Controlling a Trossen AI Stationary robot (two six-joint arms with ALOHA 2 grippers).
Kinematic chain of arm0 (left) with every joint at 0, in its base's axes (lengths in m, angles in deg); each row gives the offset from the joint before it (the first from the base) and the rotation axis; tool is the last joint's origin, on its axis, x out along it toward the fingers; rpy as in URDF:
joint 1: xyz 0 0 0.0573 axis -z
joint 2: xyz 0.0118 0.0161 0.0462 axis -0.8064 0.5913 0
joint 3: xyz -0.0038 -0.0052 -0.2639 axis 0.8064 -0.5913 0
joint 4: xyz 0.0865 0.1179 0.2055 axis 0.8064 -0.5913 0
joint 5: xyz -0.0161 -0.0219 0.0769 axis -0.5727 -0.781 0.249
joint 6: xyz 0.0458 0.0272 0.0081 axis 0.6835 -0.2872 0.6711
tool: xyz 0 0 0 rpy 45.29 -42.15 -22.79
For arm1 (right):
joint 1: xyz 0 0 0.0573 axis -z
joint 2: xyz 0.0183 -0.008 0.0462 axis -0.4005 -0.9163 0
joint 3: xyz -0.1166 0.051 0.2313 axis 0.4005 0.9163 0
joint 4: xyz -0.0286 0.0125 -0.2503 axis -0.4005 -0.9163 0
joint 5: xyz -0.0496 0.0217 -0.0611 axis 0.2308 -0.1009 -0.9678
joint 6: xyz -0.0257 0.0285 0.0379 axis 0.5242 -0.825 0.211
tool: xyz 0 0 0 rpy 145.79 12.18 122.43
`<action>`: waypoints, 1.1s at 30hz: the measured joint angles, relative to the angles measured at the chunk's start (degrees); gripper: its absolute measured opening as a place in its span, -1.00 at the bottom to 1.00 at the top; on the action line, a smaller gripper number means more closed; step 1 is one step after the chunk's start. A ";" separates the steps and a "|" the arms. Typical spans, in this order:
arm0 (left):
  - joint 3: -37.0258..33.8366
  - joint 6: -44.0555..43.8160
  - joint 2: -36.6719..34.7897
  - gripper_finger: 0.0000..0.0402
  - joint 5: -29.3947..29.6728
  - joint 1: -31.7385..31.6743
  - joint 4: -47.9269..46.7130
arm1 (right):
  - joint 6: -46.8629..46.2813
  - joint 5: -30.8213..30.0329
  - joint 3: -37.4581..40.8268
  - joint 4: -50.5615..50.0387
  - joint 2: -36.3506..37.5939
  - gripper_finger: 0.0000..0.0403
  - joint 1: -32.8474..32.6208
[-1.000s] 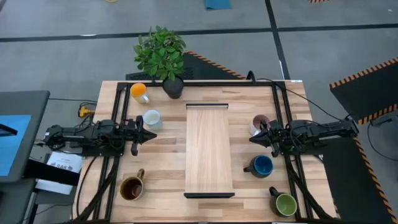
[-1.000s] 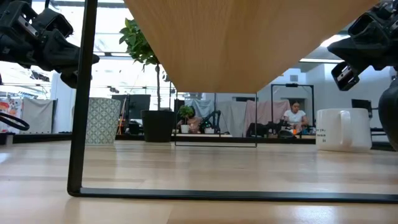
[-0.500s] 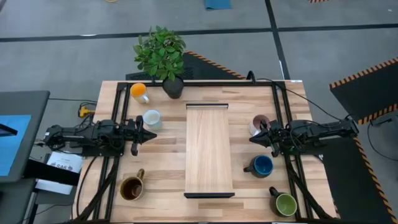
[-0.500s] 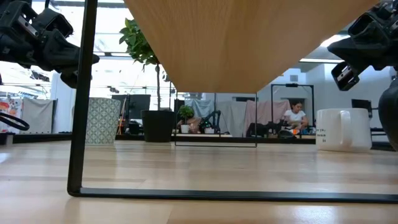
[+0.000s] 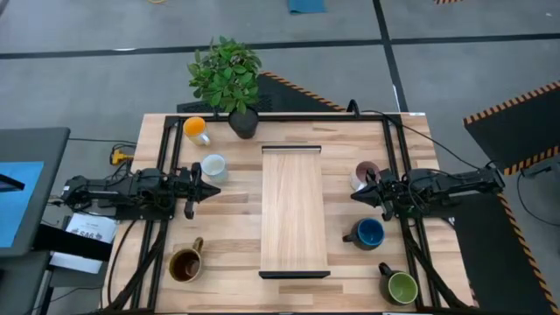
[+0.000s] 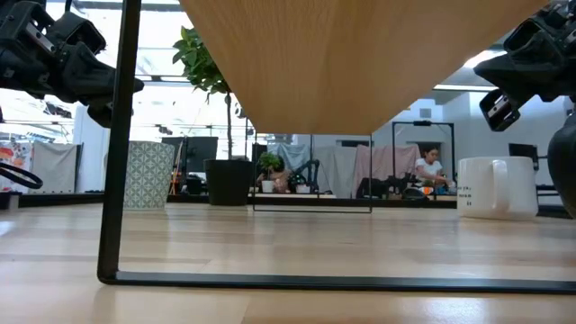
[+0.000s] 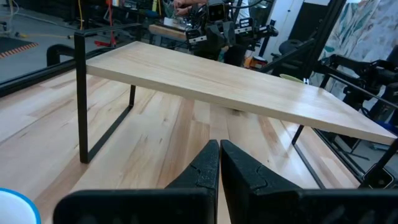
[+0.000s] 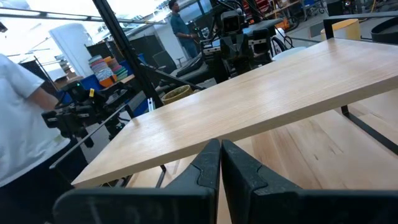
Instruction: Place coffee mugs
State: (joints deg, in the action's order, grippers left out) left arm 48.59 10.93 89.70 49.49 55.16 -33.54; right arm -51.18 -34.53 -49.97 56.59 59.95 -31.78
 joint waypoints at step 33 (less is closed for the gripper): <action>33.72 -10.75 29.39 -0.65 17.37 0.02 -6.65 | 0.00 0.00 0.01 -0.11 0.02 -0.79 -0.02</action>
State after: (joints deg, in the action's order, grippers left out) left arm 82.31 0.18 119.09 66.87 55.18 -40.19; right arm -51.18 -34.54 -49.96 56.49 59.98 -31.80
